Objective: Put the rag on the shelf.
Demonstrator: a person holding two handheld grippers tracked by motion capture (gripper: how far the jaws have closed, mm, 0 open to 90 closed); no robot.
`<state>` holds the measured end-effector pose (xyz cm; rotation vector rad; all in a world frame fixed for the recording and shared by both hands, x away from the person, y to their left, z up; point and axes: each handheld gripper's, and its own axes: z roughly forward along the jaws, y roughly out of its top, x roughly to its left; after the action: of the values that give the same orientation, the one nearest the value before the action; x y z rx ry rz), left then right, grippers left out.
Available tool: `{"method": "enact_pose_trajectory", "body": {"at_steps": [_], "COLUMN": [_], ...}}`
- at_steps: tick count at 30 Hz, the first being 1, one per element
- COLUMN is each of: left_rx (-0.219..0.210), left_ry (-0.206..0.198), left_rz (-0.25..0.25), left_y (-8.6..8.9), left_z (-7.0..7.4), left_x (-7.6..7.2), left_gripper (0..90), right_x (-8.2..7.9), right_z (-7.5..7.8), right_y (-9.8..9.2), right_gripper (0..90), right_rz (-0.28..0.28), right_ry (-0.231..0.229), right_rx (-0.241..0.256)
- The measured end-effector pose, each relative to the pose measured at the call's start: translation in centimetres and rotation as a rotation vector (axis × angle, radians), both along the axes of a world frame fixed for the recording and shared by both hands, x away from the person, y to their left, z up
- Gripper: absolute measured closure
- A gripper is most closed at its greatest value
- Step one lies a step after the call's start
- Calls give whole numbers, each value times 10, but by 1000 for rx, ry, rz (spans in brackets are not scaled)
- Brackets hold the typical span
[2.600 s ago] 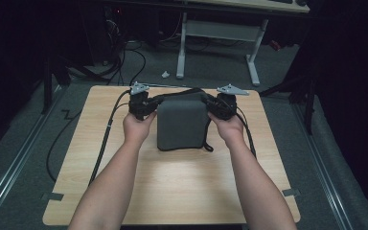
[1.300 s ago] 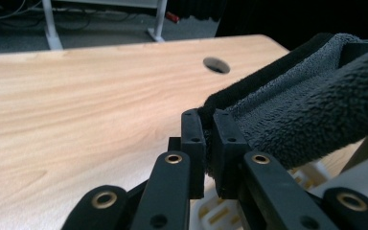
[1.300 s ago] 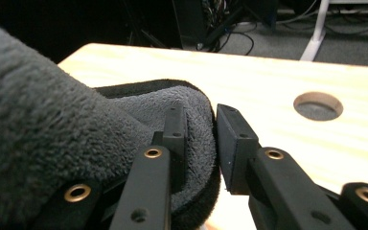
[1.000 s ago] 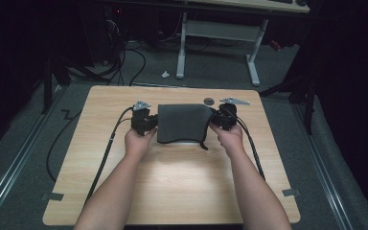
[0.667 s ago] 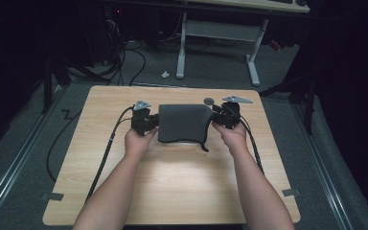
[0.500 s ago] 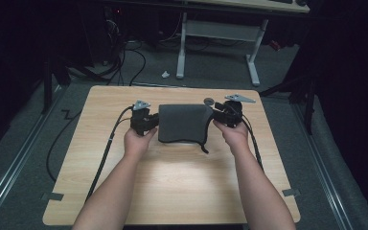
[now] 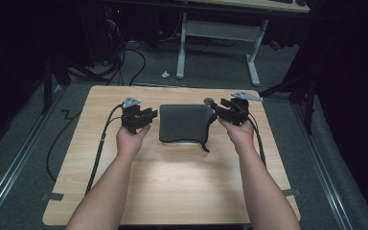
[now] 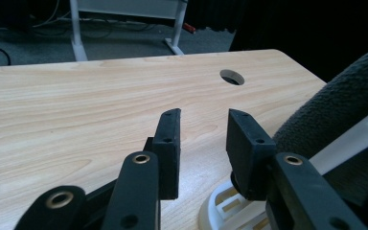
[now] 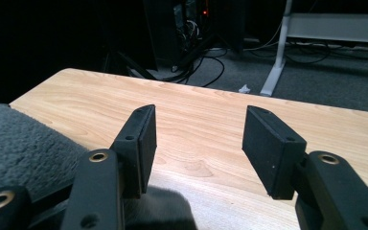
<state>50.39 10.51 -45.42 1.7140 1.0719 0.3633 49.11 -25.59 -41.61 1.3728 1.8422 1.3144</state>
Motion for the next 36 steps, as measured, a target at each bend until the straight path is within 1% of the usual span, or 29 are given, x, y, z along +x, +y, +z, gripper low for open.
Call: {"method": "enact_pose_trajectory", "body": {"at_steps": [1,2,6,7,8,9,10,11,13,14,16,17,18,19,20,21,22,23,24,25,26,27,28,29,30,32,33,35,36], "left_rx": [5,23,46,46,47,48,48,50,47,45,49,45,47,47,56,59,73,73,88,98,125,122,122,110,104,117,131,142,147], "left_ry": [-5,-10,-22,-28,-30,-31,-35,-39,-46,-48,-51,-51,-53,-53,-49,-48,-50,-50,-47,-47,-40,-31,-31,-11,14,56,68,77,58], "left_rz": [2,1,2,3,4,7,9,10,10,11,12,10,2,2,-2,-9,-15,-15,-20,-23,-29,-37,-37,-46,-52,-73,-86,-99,-95], "left_y": [1,2,6,8,10,12,14,16,21,24,29,32,36,36,38,40,44,44,47,49,54,57,57,60,62,64,64,66,67], "left_z": [1,2,2,2,2,2,2,2,2,2,1,0,-3,-3,-5,-8,-15,-15,-18,-22,-29,-32,-32,-36,-39,-45,-48,-55,-60], "left_x": [-1,-4,-11,-15,-18,-21,-24,-27,-34,-38,-47,-52,-63,-63,-68,-74,-88,-88,-95,-102,-118,-126,-126,-135,-143,-162,-171,-191,-201], "left_gripper": [657,655,649,647,647,645,644,644,641,635,633,627,622,618,618,612,609,603,603,591,579,572,563,563,541,525,525,502,503], "right_x": [-3,-5,-12,-18,-18,-25,-28,-28,-36,-46,-50,-59,-65,-70,-70,-81,-86,-86,-91,-97,-110,-117,-124,-124,-140,-157,-157,-173,-190], "right_z": [2,3,5,7,7,8,8,8,8,7,6,3,1,-1,-1,-6,-9,-9,-11,-14,-21,-25,-29,-29,-36,-44,-44,-53,-63], "right_y": [-2,-3,-7,-9,-9,-12,-13,-13,-15,-16,-17,-18,-19,-19,-19,-20,-21,-21,-22,-23,-24,-24,-24,-24,-23,-21,-21,-17,-14], "right_gripper": [460,459,450,454,454,460,455,455,444,448,443,442,438,433,433,436,436,436,434,434,435,430,430,430,430,431,431,430,428], "right_rz": [-5,-8,-14,-19,-19,-24,-24,-24,-24,-24,-24,-20,-21,-22,-22,-16,-22,-22,-26,-23,-22,-20,-14,-14,-9,-14,-14,-13,-18], "right_ry": [-5,-7,-6,-5,-5,-28,-27,-27,-18,-35,-33,-29,-31,-21,-21,-36,-37,-37,-24,-28,-41,-35,-39,-39,-54,-44,-44,-27,-9], "right_rx": [-18,-30,-57,-79,-79,-90,-92,-92,-108,-120,-131,-137,-140,-148,-148,-156,-166,-166,-171,-172,-203,-217,-228,-228,-249,-262,-262,-254,-251]}}
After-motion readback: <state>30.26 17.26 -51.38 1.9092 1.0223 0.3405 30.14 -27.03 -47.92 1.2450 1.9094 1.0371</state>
